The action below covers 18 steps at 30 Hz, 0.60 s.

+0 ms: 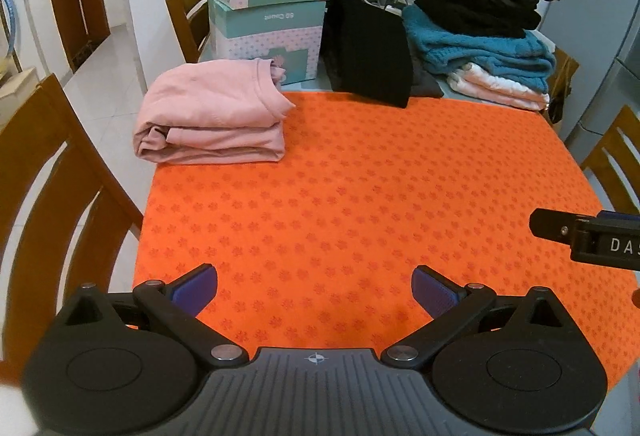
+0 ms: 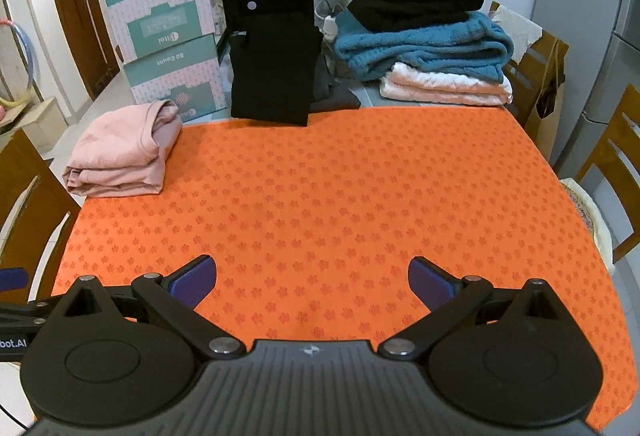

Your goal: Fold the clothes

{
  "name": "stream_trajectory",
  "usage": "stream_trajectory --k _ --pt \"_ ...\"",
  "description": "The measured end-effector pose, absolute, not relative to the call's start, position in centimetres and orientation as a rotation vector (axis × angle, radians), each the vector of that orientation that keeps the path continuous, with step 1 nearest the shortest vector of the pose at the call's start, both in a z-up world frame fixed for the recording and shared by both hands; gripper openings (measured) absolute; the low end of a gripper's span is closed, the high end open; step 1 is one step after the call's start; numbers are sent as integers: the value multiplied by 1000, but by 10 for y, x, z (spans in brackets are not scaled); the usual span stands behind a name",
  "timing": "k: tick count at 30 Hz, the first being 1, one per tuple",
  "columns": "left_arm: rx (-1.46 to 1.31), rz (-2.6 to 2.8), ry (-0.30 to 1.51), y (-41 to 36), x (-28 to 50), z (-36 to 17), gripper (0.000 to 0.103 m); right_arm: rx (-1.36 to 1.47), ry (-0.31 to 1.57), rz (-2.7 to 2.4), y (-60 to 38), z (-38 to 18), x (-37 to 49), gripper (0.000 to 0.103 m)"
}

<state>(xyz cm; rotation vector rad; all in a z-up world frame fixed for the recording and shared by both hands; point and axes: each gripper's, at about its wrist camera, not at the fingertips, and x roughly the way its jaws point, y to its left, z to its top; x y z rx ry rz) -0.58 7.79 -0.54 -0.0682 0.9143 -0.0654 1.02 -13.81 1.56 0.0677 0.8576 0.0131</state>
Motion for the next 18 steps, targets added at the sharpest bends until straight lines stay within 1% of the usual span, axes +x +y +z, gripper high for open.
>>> stream_trajectory --k 18 --pt "-11 -32 890 74 -8 -1 103 34 857 -2 -134 12 9 103"
